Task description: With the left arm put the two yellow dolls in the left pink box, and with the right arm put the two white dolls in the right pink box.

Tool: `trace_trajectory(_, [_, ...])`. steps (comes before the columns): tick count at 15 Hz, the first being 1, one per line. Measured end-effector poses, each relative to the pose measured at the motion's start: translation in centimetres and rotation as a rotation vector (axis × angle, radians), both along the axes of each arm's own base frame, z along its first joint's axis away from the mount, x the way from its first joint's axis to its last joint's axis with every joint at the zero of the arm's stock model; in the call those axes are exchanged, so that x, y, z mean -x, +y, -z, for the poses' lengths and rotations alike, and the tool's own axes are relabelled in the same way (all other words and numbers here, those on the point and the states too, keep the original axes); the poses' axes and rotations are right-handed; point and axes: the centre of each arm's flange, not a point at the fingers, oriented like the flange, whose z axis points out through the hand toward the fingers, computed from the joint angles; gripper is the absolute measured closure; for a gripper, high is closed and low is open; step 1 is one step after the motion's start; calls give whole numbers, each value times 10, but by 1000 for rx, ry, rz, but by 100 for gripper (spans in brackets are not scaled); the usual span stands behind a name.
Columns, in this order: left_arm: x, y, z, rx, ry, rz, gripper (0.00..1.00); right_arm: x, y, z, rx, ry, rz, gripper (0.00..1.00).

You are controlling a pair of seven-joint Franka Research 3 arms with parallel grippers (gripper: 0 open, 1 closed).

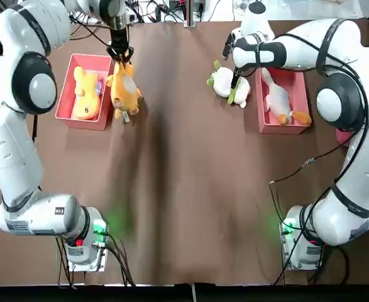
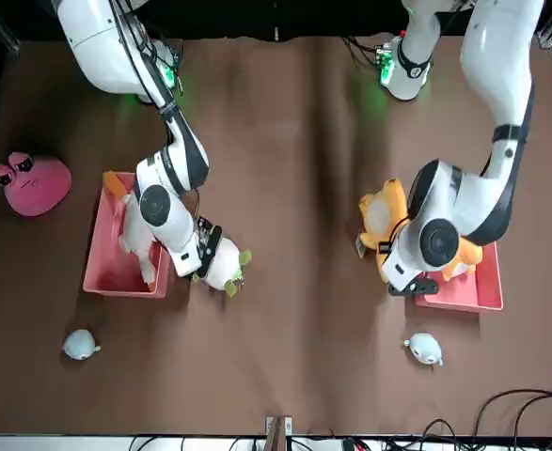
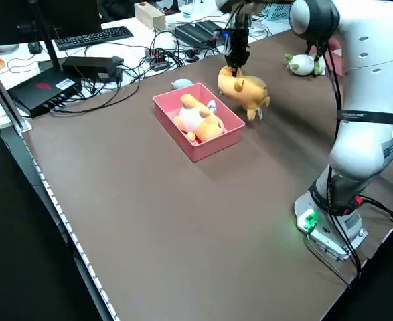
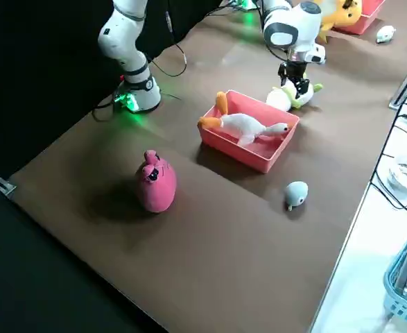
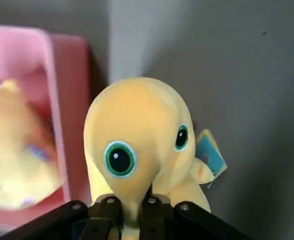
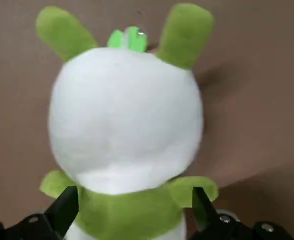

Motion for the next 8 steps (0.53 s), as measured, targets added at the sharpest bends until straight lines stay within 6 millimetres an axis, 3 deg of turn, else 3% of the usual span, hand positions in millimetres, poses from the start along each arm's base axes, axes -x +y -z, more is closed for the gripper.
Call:
trace_trajectory(3, [7,32,-42,-31,34,13,87,3,2,-5,3,28,-3,0])
trace_trajectory(6, [2,100,-70,0,57,97,87,4,1,-7,4,40,-14,0])
trace_trajectory(8, [-2,152,-69,37,83,138,87,4,0,-5,-2,28,-14,0])
